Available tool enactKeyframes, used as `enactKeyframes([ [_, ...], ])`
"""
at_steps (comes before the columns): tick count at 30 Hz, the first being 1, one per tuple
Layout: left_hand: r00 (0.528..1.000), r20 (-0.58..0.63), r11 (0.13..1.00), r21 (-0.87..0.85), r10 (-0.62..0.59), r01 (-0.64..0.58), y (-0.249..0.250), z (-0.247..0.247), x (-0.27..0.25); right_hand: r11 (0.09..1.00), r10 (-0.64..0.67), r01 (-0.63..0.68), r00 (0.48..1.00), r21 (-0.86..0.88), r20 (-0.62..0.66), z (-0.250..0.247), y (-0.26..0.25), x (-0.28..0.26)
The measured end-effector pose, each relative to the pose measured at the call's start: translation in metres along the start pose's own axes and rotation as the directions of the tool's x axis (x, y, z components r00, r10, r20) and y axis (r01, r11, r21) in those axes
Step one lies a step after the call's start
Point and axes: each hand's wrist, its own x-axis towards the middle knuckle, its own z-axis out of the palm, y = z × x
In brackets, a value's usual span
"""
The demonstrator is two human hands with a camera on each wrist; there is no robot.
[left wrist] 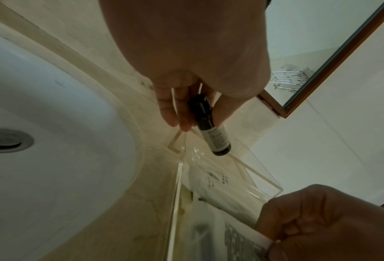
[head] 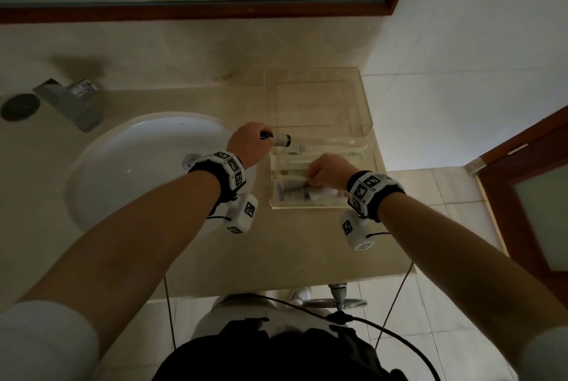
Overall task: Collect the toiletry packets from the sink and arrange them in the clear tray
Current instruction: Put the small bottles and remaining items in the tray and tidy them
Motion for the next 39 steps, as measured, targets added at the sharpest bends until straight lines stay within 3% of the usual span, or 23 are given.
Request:
enactKeyframes([
  [9,0.999,0.044,0.999,-0.042,0.003,-0.001,0.023,0.011,0.011,0.986,-0.002,0.052,0.952,0.157,-0.305,-0.02,0.028,0.002],
  [23,0.975,0.2,0.97,-0.24,0.098,-0.048,0.076,0.06,0.007,0.979,-0.051,0.104,0.957,0.175,-0.285,-0.04,0.063,-0.019],
  [28,0.956,0.268,0.97,-0.238,0.118,-0.053,0.083,0.077,0.007,0.993,-0.038,0.066,0.963,0.095,-0.266,-0.037,0.074,-0.023],
  [39,0.933,0.323,0.976,0.096,0.157,-0.197,0.091,0.1,0.007,0.98,-0.062,0.003,0.954,-0.197,-0.293,-0.027,0.102,-0.019],
])
